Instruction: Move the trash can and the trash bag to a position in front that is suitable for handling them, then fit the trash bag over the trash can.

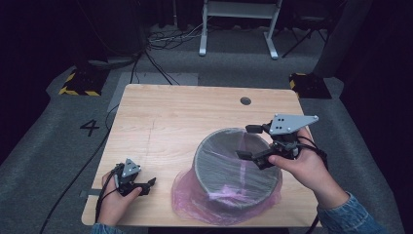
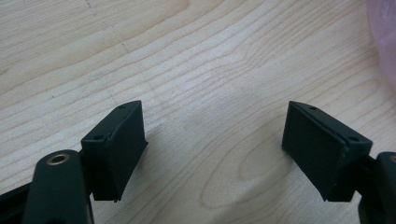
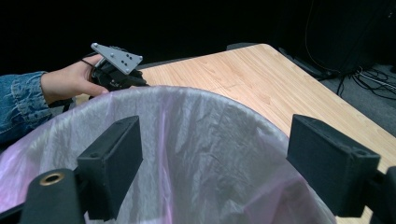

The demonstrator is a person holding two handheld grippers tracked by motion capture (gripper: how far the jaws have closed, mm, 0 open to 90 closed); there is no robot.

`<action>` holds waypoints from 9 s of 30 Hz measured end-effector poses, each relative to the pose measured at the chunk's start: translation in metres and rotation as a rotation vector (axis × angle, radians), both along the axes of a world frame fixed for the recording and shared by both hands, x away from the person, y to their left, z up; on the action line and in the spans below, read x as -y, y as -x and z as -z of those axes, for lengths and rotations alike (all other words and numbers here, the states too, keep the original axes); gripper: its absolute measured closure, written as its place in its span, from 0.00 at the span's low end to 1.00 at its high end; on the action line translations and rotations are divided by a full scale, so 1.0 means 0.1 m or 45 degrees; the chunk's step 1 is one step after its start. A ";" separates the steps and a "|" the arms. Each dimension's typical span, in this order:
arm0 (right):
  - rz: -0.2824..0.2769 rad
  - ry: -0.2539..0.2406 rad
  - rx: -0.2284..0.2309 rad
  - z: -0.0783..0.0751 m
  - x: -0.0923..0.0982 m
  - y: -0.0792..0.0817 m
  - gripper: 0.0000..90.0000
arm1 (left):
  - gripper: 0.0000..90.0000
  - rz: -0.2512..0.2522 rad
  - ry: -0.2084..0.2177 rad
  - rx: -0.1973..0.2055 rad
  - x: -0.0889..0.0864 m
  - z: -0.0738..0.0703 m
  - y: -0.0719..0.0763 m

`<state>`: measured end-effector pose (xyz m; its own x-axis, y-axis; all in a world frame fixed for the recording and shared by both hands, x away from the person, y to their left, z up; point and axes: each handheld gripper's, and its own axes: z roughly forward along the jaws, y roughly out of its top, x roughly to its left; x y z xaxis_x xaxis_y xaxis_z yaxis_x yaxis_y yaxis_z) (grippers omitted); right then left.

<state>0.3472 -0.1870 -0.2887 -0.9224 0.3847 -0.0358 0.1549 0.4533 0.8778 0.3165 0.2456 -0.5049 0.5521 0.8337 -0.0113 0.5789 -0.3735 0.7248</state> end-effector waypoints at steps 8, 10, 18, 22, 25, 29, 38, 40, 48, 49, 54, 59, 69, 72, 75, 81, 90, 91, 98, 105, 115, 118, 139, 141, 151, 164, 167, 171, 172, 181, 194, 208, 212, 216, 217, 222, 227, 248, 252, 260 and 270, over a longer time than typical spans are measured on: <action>-0.028 0.008 -0.009 0.04 -0.23 0.00 0.20 | 0.23 0.001 0.000 -0.004 0.00 0.00 0.00; -0.038 0.017 -0.015 0.07 -0.30 0.01 0.20 | 0.23 0.001 0.000 -0.004 0.00 0.00 -0.01; -0.050 0.031 -0.046 0.20 -0.53 -0.01 0.20 | 0.23 0.001 0.000 -0.004 0.00 0.00 -0.01; -0.045 0.052 -0.068 0.31 -0.60 -0.05 0.18 | 0.23 0.001 -0.002 -0.002 0.00 0.00 -0.01; -0.041 0.095 -0.085 0.40 -0.65 -0.08 0.18 | 0.23 0.001 0.000 -0.003 0.00 0.00 -0.01; -0.026 0.137 -0.112 0.51 -0.71 -0.11 0.17 | 0.23 0.001 -0.001 -0.003 0.00 0.00 -0.01; 0.058 0.249 -0.191 0.70 -0.83 -0.20 0.17 | 0.22 0.002 -0.005 -0.005 0.01 0.00 -0.01; 0.058 0.277 -0.207 0.73 -0.84 -0.22 0.21 | 0.22 0.003 -0.004 -0.005 0.01 0.00 -0.01; -0.023 0.389 -0.247 0.85 -0.88 -0.29 0.29 | 0.22 0.003 -0.004 -0.005 0.01 0.00 -0.01; -0.031 0.404 -0.248 0.86 -0.88 -0.29 0.31 | 0.22 0.003 -0.004 -0.005 0.01 0.00 -0.01; -0.048 0.464 -0.302 0.95 -0.92 -0.29 0.31 | 0.22 0.004 -0.004 -0.005 0.01 0.00 -0.01; -0.026 0.533 -0.345 1.03 -0.93 -0.29 0.27 | 0.22 0.004 -0.004 -0.005 0.01 0.00 -0.01; -0.040 0.392 -0.336 0.85 -0.87 -0.24 0.24 | 0.22 0.004 -0.004 -0.006 0.01 0.00 -0.01; -0.061 0.297 -0.293 0.67 -0.80 -0.21 0.25 | 0.22 0.003 -0.004 -0.006 0.01 0.00 -0.01; -0.064 0.209 -0.270 0.51 -0.73 -0.19 0.25 | 0.22 0.003 -0.004 -0.005 0.01 0.00 -0.01; -0.134 0.068 -0.204 0.23 -0.62 -0.09 0.25 | 0.22 0.002 -0.003 -0.004 0.01 0.00 -0.01; -0.333 0.003 -0.156 0.09 -0.56 0.14 0.24 | 0.22 0.003 -0.004 -0.006 0.01 0.00 -0.01; -0.351 -0.003 -0.156 0.09 -0.56 0.16 0.24 | 0.22 0.003 -0.005 -0.007 0.01 0.00 -0.01; -0.446 0.052 -0.164 0.20 -0.60 0.23 0.24 | 0.22 0.002 -0.003 -0.005 0.01 0.00 -0.01; -0.427 0.245 -0.148 0.40 -0.69 0.19 0.25 | 0.22 0.001 -0.002 -0.008 0.01 0.00 -0.01; -0.374 0.407 -0.183 0.71 -0.88 0.10 0.22 | 0.22 0.003 -0.003 -0.007 0.01 0.00 -0.01; -0.293 0.430 -0.202 0.80 -0.92 0.07 0.21 | 0.22 0.003 -0.003 -0.007 0.01 0.00 -0.01; -0.163 0.645 -0.310 1.12 -1.04 -0.04 0.23 | 0.22 0.002 0.000 -0.008 0.01 0.00 -0.01; -0.179 0.654 -0.328 1.14 -1.05 -0.03 0.23 | 0.22 0.002 0.000 -0.009 0.01 0.00 -0.01; -0.177 0.446 -0.307 0.77 -0.93 -0.01 0.28 | 0.22 0.002 0.000 -0.010 0.01 0.00 -0.01; 0.120 0.103 -0.143 0.20 -0.58 -0.07 0.29 | 0.22 0.002 0.000 -0.010 0.01 0.00 -0.01; 0.201 0.079 -0.105 0.21 -0.53 -0.10 0.29 | 0.22 0.001 0.003 -0.010 0.01 0.00 -0.01; 0.238 0.094 -0.118 0.32 -0.52 -0.13 0.28 | 0.22 0.001 0.003 -0.010 0.01 0.00 -0.01; 0.246 0.102 -0.121 0.35 -0.52 -0.13 0.28 | 0.22 0.000 0.004 -0.008 0.01 0.00 -0.02; 0.268 0.263 -0.209 0.66 -0.61 -0.16 0.27 | 0.21 0.000 0.001 -0.011 0.01 0.00 -0.02; 0.298 0.488 -0.350 1.01 -0.69 -0.26 0.28 | 0.21 0.001 0.001 -0.011 0.01 0.00 -0.02; 0.138 0.346 -0.345 0.79 -0.75 -0.15 0.27 | 0.21 0.002 0.003 -0.011 0.01 0.00 -0.02; 0.119 0.181 -0.267 0.51 -0.67 -0.08 0.27 | 0.21 0.002 0.001 -0.009 0.01 0.00 -0.02; 0.136 0.090 -0.233 0.32 -0.55 -0.06 0.28 | 0.21 0.002 0.000 -0.010 0.01 0.00 -0.02; 0.142 0.076 -0.216 0.28 -0.52 -0.06 0.28 | 0.21 0.002 0.000 -0.009 0.01 0.00 -0.02; 0.202 -0.011 -0.151 0.10 -0.32 -0.05 0.28 | 0.21 0.002 0.002 -0.012 0.01 0.00 -0.02; 0.305 -0.027 -0.105 0.01 -0.03 -0.10 0.28 | 0.21 0.001 0.005 -0.010 0.01 0.00 -0.02; 0.644 0.091 -0.081 0.08 1.20 -0.19 0.25 | 0.21 0.004 0.006 -0.011 0.01 0.00 -0.03; 0.632 0.145 -0.089 0.16 1.38 -0.17 0.25 | 0.21 0.006 0.005 -0.010 0.01 0.00 -0.03; 0.636 0.191 -0.119 0.33 1.57 -0.14 0.26 | 0.22 0.027 -0.003 -0.007 -0.05 0.00 -0.02; 0.662 0.219 -0.153 0.69 1.73 -0.14 0.22 | 0.21 0.017 0.001 -0.009 -0.06 0.00 0.00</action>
